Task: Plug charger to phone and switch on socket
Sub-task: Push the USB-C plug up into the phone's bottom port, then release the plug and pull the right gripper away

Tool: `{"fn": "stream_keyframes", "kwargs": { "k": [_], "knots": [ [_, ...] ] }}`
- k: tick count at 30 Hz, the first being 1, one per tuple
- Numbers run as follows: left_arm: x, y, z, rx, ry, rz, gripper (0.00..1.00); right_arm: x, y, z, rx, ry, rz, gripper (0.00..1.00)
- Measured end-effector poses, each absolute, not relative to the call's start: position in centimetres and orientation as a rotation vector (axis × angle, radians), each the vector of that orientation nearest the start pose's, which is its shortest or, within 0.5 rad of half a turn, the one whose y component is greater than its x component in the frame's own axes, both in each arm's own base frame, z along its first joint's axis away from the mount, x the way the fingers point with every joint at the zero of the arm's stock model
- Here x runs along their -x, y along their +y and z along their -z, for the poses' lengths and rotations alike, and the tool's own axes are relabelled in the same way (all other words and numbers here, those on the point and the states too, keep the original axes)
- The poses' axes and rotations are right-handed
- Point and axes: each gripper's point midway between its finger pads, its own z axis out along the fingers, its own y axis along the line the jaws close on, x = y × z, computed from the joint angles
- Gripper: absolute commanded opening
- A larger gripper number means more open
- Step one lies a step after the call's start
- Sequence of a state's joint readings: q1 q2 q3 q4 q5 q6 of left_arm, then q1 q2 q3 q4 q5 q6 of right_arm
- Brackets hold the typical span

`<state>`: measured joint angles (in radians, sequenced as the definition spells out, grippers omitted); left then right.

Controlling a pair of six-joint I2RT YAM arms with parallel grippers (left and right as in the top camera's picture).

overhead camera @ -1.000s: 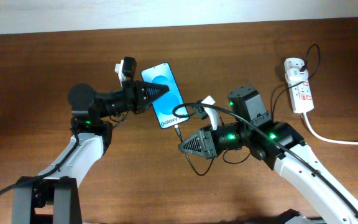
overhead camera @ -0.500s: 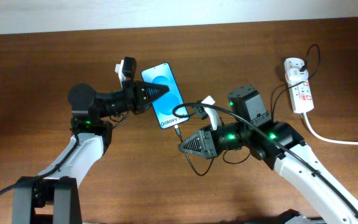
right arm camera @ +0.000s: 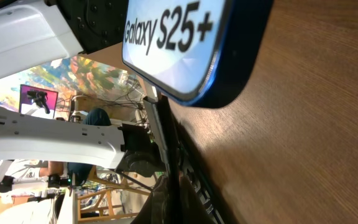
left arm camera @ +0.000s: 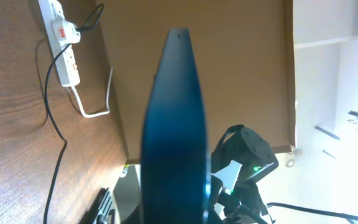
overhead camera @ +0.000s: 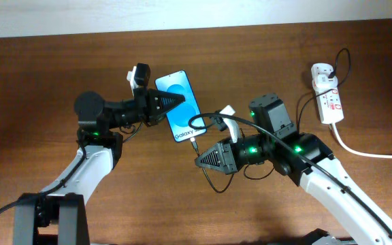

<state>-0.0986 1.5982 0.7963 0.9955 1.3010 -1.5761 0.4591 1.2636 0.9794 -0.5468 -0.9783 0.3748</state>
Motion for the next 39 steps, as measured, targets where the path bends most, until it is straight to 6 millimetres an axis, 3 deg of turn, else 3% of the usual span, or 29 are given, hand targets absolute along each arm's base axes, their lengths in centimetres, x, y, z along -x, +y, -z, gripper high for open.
{"fn": "stream_keyframes", "kwargs": {
  "k": [14,26,27,28,29,33,35,39],
  "knots": [
    [-34.0,-20.0,-26.6,-0.022,2.008,2.080,0.00,-21.1,26.4,-22.8,0.597,2.395,-1.554,0.04],
    [-33.8,-20.6,-26.8,-0.129,1.961,2.028,0.00,-21.1,26.8,-23.3,0.626,2.348,-1.586,0.04],
    [-33.8,-20.6,-26.9,-0.132,1.959,2.027,0.00,-21.2,26.8,-23.2,0.624,2.349,-1.577,0.09],
    [-33.8,-20.6,-26.9,-0.135,1.957,2.025,0.00,-21.3,26.8,-23.1,0.619,2.351,-1.570,0.33],
    [-33.6,-20.6,-27.0,-0.151,1.960,2.027,0.00,-21.6,26.8,-23.1,0.619,2.340,-1.553,0.44],
    [-30.5,-22.2,-26.5,-0.366,2.014,2.082,0.00,-23.2,26.4,-22.7,0.594,2.334,-1.432,0.76],
    [-30.4,-22.2,-26.4,-0.395,2.004,2.072,0.00,-23.1,26.2,-22.4,0.594,2.352,-1.413,0.82],
    [-30.8,-22.2,-26.4,-0.438,1.956,2.021,0.00,-20.7,24.0,-22.7,0.566,2.481,-1.291,0.84]
  ]
}}
